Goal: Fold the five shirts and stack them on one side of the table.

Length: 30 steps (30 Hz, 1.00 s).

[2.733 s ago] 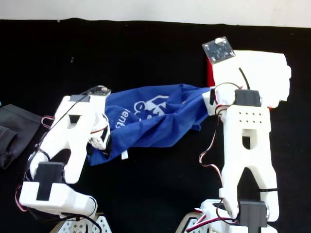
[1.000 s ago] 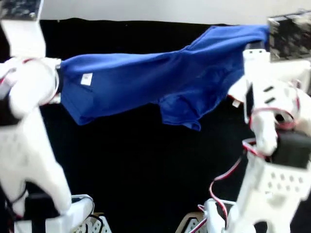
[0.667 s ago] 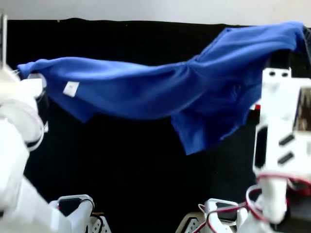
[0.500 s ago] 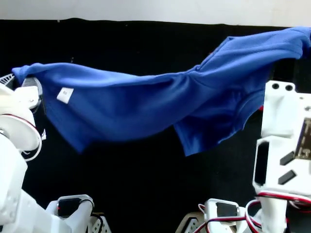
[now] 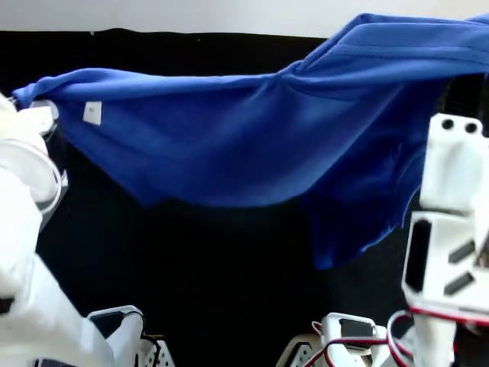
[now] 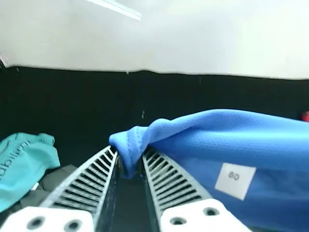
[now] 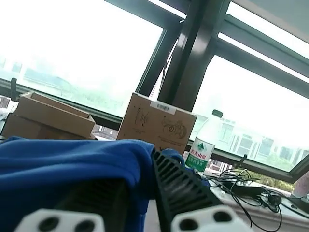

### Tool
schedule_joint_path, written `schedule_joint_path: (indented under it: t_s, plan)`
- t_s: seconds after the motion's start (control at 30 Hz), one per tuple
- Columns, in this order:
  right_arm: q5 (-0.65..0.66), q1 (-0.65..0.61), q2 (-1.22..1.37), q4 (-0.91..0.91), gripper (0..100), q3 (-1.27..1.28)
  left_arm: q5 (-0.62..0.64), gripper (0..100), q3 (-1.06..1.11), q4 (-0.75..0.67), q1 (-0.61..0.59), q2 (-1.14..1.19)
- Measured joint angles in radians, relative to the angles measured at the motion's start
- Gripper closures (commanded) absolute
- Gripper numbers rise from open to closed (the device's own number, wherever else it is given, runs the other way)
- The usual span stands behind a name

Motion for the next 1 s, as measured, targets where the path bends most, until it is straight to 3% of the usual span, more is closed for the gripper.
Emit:
schedule_joint_path:
  t_s: [0.37, 0.7, 1.0]
  plan:
    - [0.0, -0.011, -0.002, 0.006, 99.3, -0.1, 0.0, 99, 0.054, 0.008, 0.0, -0.049]
    - [0.0, -0.104, -0.005, 0.269, 99.3, -0.358, 0.0, 99, 0.054, 0.009, 0.0, -0.232]
    - [0.0, -0.115, 0.005, 0.302, 99.3, -0.367, 0.0, 99, 0.074, 0.009, 0.0, -0.272]
